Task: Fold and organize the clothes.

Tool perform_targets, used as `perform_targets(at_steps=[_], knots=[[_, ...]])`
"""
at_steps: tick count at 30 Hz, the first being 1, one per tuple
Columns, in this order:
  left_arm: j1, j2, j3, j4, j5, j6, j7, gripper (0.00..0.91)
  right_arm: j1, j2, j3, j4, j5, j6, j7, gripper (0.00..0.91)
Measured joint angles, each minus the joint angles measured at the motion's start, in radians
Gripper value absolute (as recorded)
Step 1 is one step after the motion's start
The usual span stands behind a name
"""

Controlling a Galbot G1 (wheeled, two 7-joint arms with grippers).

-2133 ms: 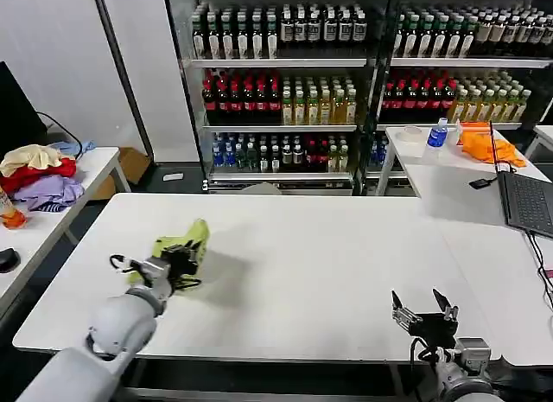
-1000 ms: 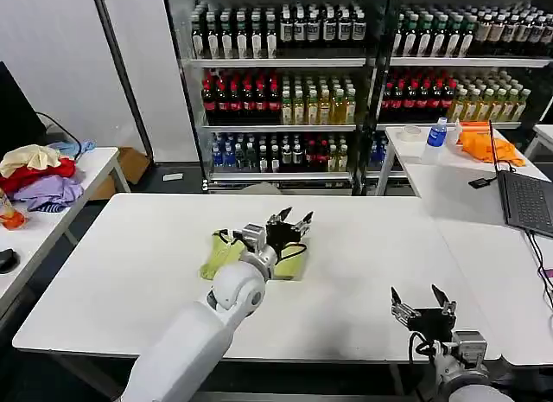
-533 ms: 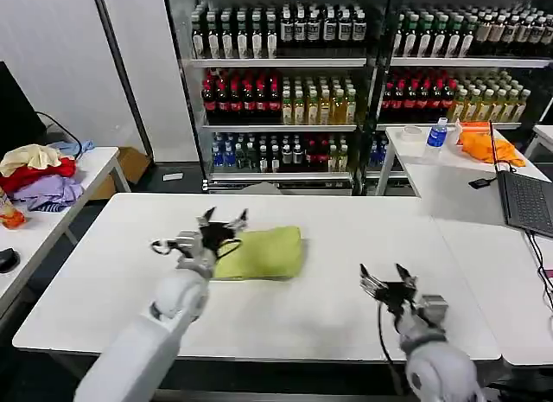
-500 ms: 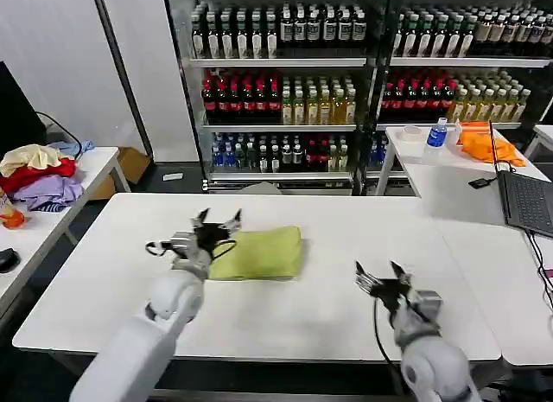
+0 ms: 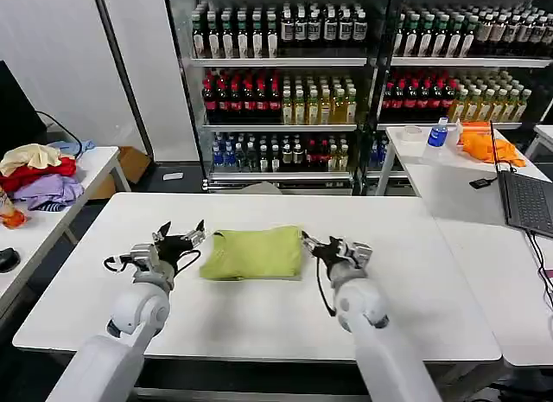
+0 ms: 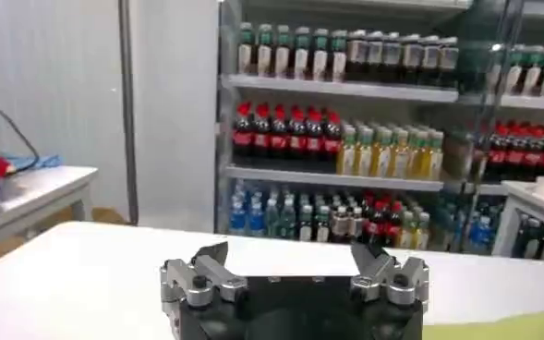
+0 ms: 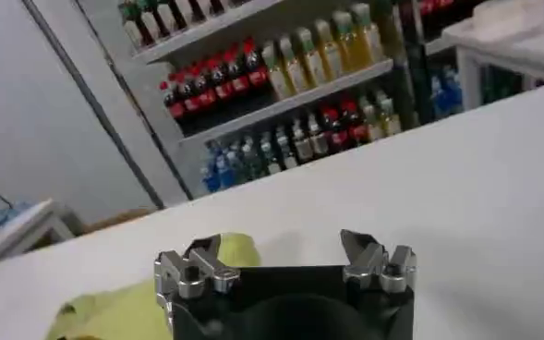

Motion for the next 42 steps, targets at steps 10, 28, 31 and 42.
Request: perform_targets(at_steps=[10, 28, 31, 42], knots=[[0.016, 0.004, -0.020, -0.002, -0.010, 0.007, 0.000, 0.907, 0.068, 0.104, -0.054, -0.182, -0.029, 0.115, -0.005, 0.000], [0.015, 0.012, -0.024, 0.001, -0.027, 0.013, 0.001, 0.907, 0.108, 0.133, -0.062, -0.301, -0.055, 0.204, 0.018, 0.000], [0.014, 0.011, -0.024, 0.001, -0.028, 0.013, 0.001, 0.907, 0.113, 0.130, -0.060, -0.304, -0.057, 0.208, 0.018, 0.000], [0.024, 0.010, -0.028, -0.008, -0.029, 0.017, 0.003, 0.907, 0.122, 0.063, -0.036, -0.284, -0.051, 0.193, 0.009, 0.000]])
